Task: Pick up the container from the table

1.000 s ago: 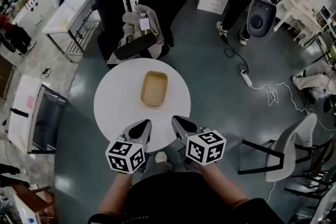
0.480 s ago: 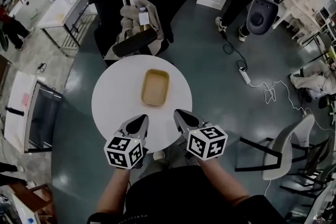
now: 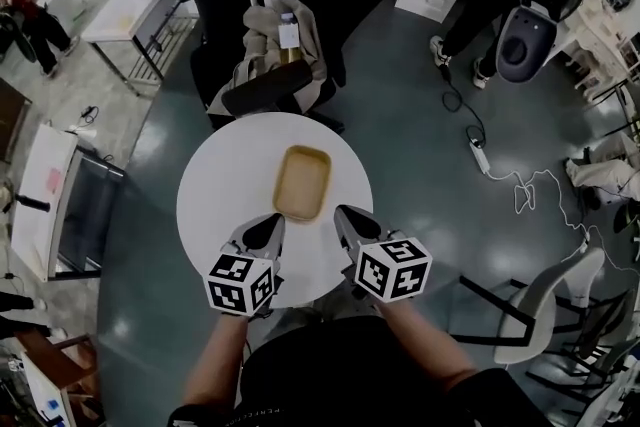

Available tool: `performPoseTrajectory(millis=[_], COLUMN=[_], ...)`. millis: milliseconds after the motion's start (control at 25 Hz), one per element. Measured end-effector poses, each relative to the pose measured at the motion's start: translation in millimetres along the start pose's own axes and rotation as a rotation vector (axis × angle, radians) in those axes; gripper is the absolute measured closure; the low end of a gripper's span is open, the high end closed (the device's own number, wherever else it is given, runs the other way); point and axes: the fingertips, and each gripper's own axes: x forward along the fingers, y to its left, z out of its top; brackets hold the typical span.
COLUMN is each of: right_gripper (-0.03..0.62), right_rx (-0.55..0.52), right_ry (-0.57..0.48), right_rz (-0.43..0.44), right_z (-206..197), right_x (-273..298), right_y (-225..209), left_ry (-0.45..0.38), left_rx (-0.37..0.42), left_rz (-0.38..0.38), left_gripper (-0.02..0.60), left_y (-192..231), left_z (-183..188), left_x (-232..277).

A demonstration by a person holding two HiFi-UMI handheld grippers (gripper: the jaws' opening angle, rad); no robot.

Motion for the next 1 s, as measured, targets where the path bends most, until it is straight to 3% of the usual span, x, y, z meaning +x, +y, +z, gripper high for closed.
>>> performPoseTrajectory(millis=[600,1000], right_gripper=[0.577,0.522], right_rx=[0.037,0.053], right_ry=[0.09,0.191], right_rz=[0.018,0.033], right_z=[14,-8], right_x=[62,95], right_y=[-51,-63], left_ry=[0.046,0.083], left_rx=[-0.002,-0.013], left_rz=[0.136,0.169], left_gripper=[0.572,0.49], left_y=[48,78], left_z=[11,10], left_x=[60,87])
